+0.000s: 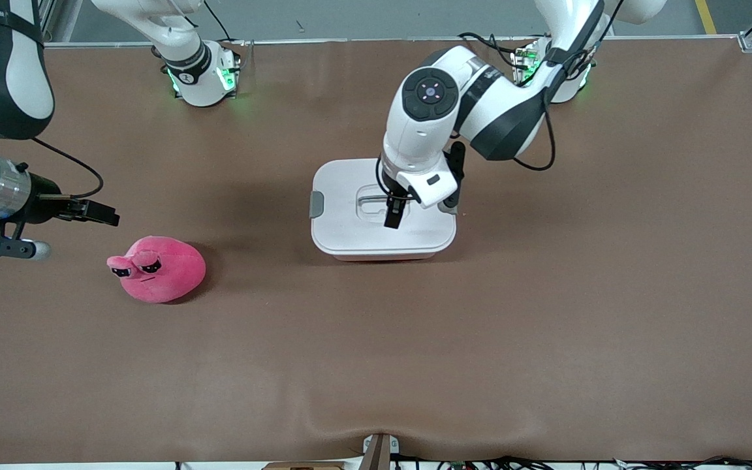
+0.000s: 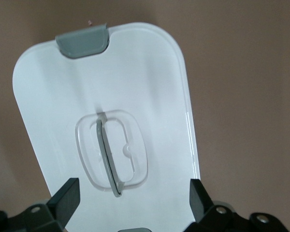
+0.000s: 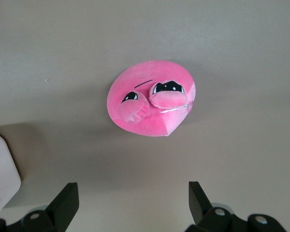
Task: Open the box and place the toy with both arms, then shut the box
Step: 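Lower the left gripper onto the lid handle and grasp it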
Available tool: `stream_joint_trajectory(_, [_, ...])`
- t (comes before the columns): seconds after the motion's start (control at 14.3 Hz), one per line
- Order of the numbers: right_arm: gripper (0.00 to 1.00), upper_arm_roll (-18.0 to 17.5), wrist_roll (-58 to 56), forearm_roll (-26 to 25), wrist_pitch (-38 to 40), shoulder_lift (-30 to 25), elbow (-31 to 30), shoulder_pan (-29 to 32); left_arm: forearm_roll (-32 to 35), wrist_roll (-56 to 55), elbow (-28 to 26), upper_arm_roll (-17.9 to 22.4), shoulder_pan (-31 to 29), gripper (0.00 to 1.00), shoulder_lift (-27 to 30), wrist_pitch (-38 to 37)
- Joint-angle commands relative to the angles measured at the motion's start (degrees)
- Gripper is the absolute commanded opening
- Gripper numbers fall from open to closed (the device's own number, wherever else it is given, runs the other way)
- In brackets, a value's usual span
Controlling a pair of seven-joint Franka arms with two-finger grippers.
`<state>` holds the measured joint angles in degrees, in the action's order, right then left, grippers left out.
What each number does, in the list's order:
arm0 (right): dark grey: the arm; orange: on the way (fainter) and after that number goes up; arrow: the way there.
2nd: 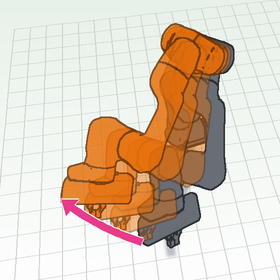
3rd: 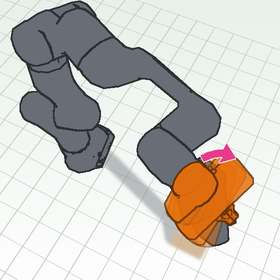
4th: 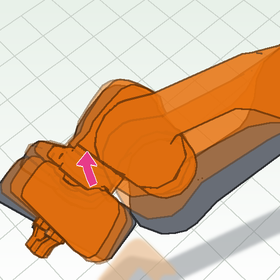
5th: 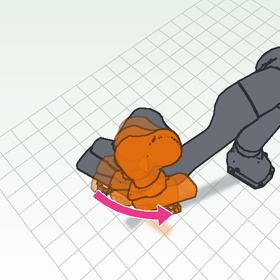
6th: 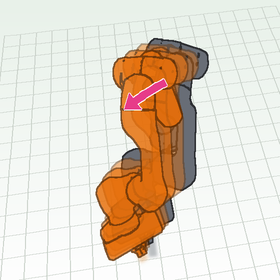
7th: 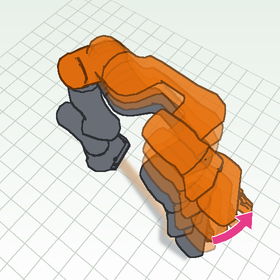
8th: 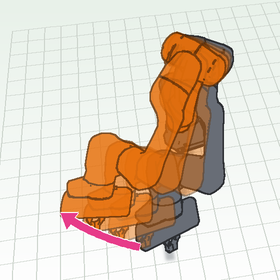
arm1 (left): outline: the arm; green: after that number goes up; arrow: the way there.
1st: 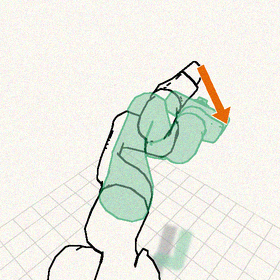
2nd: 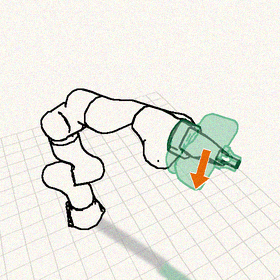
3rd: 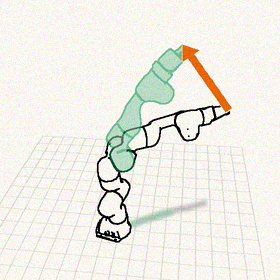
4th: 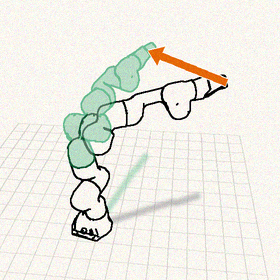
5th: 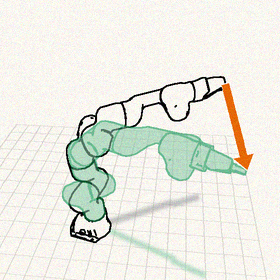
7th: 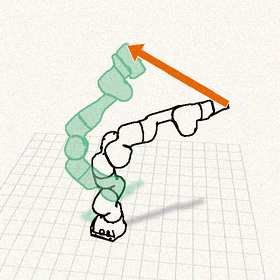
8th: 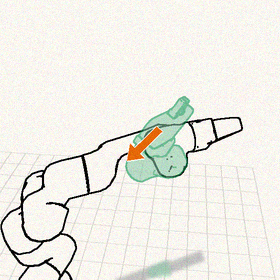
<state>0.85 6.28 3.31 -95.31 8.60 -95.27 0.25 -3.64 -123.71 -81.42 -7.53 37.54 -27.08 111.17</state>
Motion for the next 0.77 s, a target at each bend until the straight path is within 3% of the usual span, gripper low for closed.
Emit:
stream_joint_trajectory(0.0, [1.0, 0.03, 0.14, -0.06, -0.41, 0.01, 0.08, 0.19, -0.76, -3.55, 0.92, 0.59, 1.75, 1.0, -1.57, 0.71])
stream_joint_trajectory(0.42, [1.0, 0.12, -6.35, -0.33, -0.58, 3.86, 4.73, 0.63, 2.92, -11.28, -1.97, 0.59, 3.25, 1.0, -2.98, 1.76])
stream_joint_trajectory(0.7, [1.0, 0.21, -16.96, -0.15, -2.43, 4.84, 5.09, 1.42, 3.37, -12.78, -6.19, 0.68, 4.47, 1.0, -3.06, 6.76])
